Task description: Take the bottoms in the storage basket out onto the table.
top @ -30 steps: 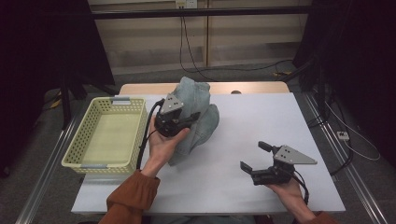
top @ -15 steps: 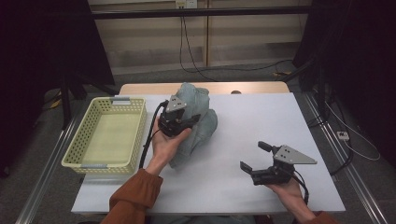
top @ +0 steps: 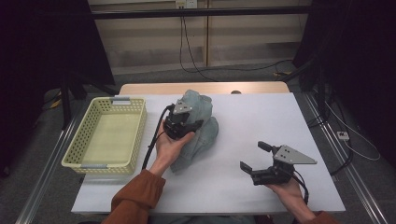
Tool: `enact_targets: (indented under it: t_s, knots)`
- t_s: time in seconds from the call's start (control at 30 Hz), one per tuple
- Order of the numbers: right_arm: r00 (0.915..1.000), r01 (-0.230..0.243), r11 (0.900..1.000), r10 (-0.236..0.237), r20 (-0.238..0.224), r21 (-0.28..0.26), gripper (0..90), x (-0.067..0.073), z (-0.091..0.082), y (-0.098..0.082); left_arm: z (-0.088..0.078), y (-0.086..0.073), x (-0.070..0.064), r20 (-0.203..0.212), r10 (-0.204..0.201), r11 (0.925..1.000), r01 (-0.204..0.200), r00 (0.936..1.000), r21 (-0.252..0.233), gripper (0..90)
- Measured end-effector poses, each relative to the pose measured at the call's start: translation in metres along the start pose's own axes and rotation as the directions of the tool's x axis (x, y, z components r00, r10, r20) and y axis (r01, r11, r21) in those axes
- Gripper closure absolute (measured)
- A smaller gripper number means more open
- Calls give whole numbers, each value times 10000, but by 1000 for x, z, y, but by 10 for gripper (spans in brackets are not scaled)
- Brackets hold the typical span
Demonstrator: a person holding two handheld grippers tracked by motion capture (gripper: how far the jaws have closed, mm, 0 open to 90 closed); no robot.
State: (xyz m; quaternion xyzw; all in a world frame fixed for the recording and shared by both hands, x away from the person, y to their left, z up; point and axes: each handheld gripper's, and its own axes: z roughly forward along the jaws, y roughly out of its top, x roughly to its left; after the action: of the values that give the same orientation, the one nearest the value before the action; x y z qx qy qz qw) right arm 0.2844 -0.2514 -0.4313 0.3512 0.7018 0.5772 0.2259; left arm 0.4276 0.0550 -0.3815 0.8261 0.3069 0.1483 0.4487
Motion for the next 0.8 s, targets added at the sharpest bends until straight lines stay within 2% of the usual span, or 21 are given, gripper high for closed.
enact_targets:
  t_s: [0.13,0.3,0.33,0.53,0.6,0.8]
  knots:
    - [10000,-7,10000,7,-20,-3,0,0,0,0,5,-4,0,82,-106,9999,105,9999,63,685]
    - [10000,-3,10000,3,-4,-2,0,0,0,0,7,-6,2,91,29,9995,-32,10000,306,668]
    - [10000,-2,10000,2,-1,-6,0,0,0,0,7,-7,2,120,-60,9994,56,9999,354,666]
    - [10000,3,10000,-3,3,-1,0,0,0,0,11,-11,-1,104,164,9986,-169,9998,499,655]
    - [10000,13,10000,-13,-2,0,0,0,0,0,13,-11,-2,102,347,9978,-353,9993,565,650]
    - [10000,14,10000,-14,-2,5,0,0,0,0,19,-15,-5,29,460,9959,-461,9989,782,642]
